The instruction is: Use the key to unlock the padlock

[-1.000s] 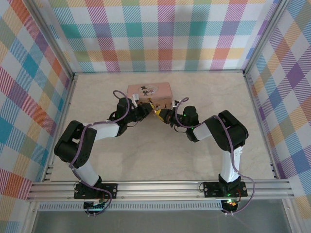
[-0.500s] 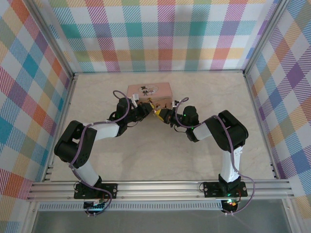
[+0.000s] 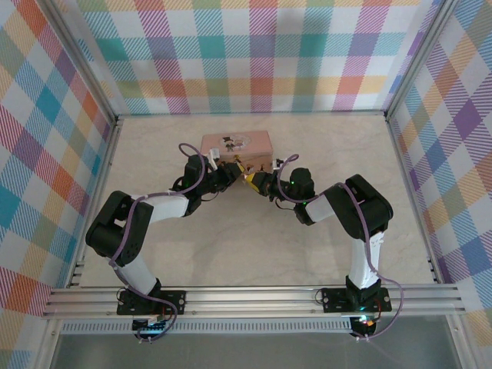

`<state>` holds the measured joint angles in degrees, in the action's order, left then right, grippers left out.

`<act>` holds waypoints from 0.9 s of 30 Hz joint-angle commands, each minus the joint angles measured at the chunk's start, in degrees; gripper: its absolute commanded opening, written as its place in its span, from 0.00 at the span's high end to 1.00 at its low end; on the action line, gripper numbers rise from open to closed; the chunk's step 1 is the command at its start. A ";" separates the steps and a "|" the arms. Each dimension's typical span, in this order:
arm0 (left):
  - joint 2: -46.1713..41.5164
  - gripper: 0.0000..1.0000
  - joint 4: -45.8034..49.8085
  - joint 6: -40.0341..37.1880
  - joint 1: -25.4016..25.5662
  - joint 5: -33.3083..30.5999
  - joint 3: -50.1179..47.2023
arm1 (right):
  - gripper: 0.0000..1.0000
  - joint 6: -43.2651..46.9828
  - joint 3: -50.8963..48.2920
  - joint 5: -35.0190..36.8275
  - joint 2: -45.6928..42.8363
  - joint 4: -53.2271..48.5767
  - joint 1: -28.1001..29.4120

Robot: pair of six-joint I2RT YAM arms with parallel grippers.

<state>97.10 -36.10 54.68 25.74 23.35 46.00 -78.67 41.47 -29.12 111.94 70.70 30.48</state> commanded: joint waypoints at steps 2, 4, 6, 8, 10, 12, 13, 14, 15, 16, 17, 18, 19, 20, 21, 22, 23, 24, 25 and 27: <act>-1.60 0.88 -2.66 -0.10 0.37 1.87 0.30 | 1.00 -0.11 -1.16 -0.08 -2.26 4.30 0.55; -1.43 0.88 -2.71 -0.03 0.37 1.96 0.40 | 1.00 -0.42 -1.00 -0.14 -2.08 5.33 0.63; -1.39 0.88 -2.91 0.01 0.37 2.05 0.50 | 1.00 -0.30 -0.79 -0.10 -2.24 4.77 0.63; -1.47 0.88 -2.93 0.17 0.37 2.05 0.44 | 1.00 0.35 -0.46 0.03 -2.43 3.19 0.63; -1.56 0.88 -2.95 0.23 0.37 2.13 0.41 | 1.00 0.39 0.21 0.04 -2.05 2.74 0.63; -1.73 0.88 -3.32 0.43 0.37 2.22 0.24 | 1.00 -0.07 0.71 0.42 -1.33 2.87 0.57; -1.74 0.88 -3.38 0.52 0.36 2.31 0.15 | 1.00 -0.20 0.97 0.62 -1.00 3.16 0.55; -1.82 0.88 -3.38 0.52 0.45 2.46 0.14 | 1.00 -0.33 1.24 0.86 -0.70 3.51 0.45; -1.83 0.88 -3.45 0.52 0.45 2.57 -0.04 | 1.00 -0.49 1.74 0.82 -0.45 3.49 0.37; -1.85 0.88 -3.81 0.59 0.45 2.78 -0.12 | 1.00 -0.60 2.13 0.82 -0.33 3.77 0.33; -1.77 0.88 -4.19 0.69 0.54 3.06 -0.21 | 1.00 -1.00 2.64 0.78 -0.23 3.76 0.28; -1.74 0.88 -4.26 0.73 0.51 3.42 -0.28 | 1.00 -1.57 3.15 0.68 -0.05 4.19 0.24; -1.74 0.88 -4.40 0.70 0.62 3.66 -0.29 | 1.00 -2.20 3.62 0.50 0.07 4.37 0.19; -1.74 0.88 -4.57 0.70 0.61 3.88 -0.34 | 1.00 -3.64 4.28 0.23 0.35 4.74 0.10; -1.74 0.88 -4.85 0.70 0.63 4.09 -0.38 | 1.00 -5.63 5.00 -0.39 1.04 6.28 0.02; -1.73 0.88 -5.25 0.70 0.63 4.36 -0.48 | 1.00 -7.88 5.77 -0.95 1.73 7.39 -0.06; -1.66 0.88 -5.46 0.70 0.63 4.59 -0.47 | 1.00 -10.93 6.19 -0.71 2.80 9.38 -0.07; -1.67 0.89 -5.82 0.74 0.63 4.89 -0.47 | 1.00 -14.17 6.74 -0.57 3.76 9.96 -0.11; -1.65 0.89 -6.08 0.70 0.59 5.15 -0.47 | 1.00 -16.20 7.38 -0.88 4.27 9.99 -0.14; -1.65 0.89 -6.49 0.78 0.63 5.64 -0.47 | 1.00 -19.27 8.59 -1.54 4.68 9.99 -0.08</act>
<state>97.10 -39.00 55.24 24.86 22.15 46.00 -89.97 46.35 -30.94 115.61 74.74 30.39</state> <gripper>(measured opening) 0.110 0.065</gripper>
